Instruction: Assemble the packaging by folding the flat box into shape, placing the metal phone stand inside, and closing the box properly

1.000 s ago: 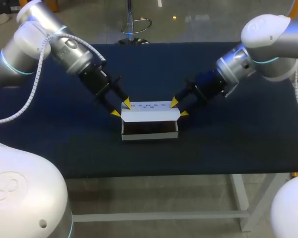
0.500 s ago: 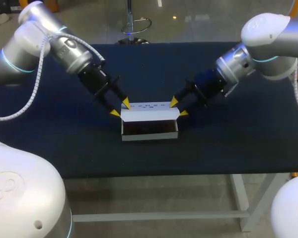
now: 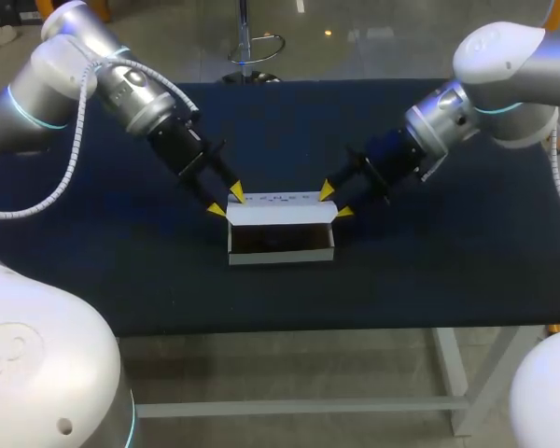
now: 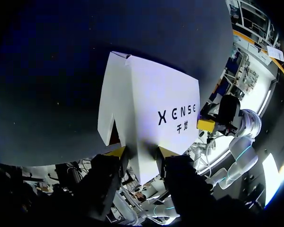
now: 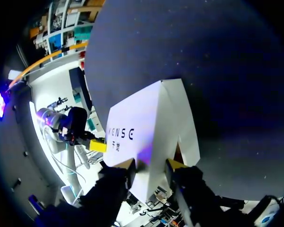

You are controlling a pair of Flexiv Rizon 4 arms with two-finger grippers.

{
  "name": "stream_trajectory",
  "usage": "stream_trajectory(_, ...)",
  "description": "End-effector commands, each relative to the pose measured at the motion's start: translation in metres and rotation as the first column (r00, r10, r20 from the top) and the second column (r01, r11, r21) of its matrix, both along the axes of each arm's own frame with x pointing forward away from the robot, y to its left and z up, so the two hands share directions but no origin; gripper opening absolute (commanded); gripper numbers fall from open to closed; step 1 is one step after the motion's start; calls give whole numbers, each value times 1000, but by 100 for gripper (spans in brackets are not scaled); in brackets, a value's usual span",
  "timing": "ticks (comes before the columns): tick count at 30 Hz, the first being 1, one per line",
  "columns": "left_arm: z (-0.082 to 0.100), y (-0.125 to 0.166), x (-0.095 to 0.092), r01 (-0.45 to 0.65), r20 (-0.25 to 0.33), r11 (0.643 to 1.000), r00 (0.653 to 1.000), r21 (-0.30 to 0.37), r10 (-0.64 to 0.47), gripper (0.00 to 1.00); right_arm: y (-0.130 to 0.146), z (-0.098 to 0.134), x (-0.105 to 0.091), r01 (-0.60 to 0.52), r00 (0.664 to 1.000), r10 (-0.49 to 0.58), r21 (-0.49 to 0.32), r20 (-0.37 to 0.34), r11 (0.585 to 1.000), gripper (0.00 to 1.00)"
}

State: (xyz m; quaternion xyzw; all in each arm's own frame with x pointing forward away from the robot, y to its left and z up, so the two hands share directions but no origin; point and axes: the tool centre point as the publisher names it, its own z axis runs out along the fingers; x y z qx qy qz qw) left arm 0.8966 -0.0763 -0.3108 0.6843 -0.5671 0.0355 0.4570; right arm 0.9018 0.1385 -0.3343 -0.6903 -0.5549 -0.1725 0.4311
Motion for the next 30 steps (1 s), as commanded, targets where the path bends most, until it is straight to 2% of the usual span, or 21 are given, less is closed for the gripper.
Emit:
stream_trajectory(1,-1,-3,6,13,-20,1000,1000,-3,-13,42,2,-1,4,-6,1000,6,7,-8,1000,45)
stream_trajectory(30,8,-5,13,24,-75,1000,997,8,-23,42,2,5,9,4,1000,-4,11,-20,1000,45)
